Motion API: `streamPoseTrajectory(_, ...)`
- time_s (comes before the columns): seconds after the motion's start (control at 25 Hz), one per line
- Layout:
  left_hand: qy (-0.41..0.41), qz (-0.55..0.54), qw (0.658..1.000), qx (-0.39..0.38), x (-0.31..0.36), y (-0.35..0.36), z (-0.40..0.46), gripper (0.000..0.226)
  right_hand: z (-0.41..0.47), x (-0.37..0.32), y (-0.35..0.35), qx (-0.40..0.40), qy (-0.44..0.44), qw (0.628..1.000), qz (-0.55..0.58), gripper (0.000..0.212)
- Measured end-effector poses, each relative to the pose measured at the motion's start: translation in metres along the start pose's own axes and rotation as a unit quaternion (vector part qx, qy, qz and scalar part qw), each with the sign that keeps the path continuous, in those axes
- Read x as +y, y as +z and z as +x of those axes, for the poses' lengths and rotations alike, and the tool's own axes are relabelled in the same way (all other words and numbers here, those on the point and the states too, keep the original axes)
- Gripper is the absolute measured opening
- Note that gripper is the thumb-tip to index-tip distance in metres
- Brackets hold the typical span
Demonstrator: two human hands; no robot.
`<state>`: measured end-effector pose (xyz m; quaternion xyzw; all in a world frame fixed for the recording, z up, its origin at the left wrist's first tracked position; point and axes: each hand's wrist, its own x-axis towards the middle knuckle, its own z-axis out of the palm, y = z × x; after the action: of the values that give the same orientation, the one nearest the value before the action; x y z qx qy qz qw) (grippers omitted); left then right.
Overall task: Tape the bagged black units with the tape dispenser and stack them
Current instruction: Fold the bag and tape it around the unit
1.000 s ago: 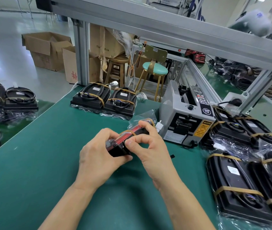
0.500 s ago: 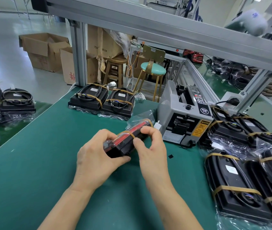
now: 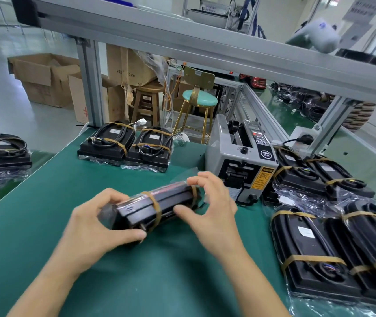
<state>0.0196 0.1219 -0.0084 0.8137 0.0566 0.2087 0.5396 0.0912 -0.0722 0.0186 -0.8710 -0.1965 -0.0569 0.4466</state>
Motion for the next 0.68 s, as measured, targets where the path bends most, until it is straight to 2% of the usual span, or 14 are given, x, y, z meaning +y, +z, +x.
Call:
streamPoseTrajectory(0.12,-0.002,-0.016,0.996,-0.083,-0.004,-0.016,0.005,0.063,0.018,0.022,-0.024,-0.123,-0.004,0.992,-0.007,0.056)
streamPoseTrajectory(0.2,-0.019,-0.010,0.994,-0.105,0.000,-0.023,0.009,0.069,0.024,0.034,-0.027,-0.179,0.005,0.984,-0.018,0.063)
streamPoseTrajectory(0.28,0.005,0.068,0.994,-0.089,0.011,-0.026,0.008,0.084,0.027,0.041,-0.027,-0.204,0.006,0.979,0.004,0.062)
streamPoseTrajectory(0.36,0.103,0.200,0.973,-0.057,0.032,-0.015,0.008,0.090,0.031,0.042,-0.029,-0.223,0.014,0.973,0.048,0.051)
streamPoseTrajectory(0.44,0.212,0.289,0.932,-0.060,0.052,0.015,0.008,0.076,0.035,0.044,-0.033,-0.235,0.037,0.965,0.108,0.042)
streamPoseTrajectory(0.48,0.224,0.306,0.923,-0.073,0.058,0.031,0.008,0.066,0.036,0.045,-0.034,-0.236,0.042,0.962,0.126,0.041)
streamPoseTrajectory(0.52,0.199,0.311,0.926,-0.080,0.064,0.044,0.010,0.054,0.036,0.047,-0.035,-0.234,0.041,0.962,0.137,0.040)
streamPoseTrajectory(0.6,0.083,0.284,0.953,-0.065,0.071,0.052,0.020,0.025,0.035,0.053,-0.035,-0.222,0.037,0.961,0.161,0.031)
streamPoseTrajectory(0.68,0.039,0.231,0.971,-0.045,0.068,0.050,0.029,0.009,0.032,0.059,-0.033,-0.205,0.038,0.959,0.191,0.026)
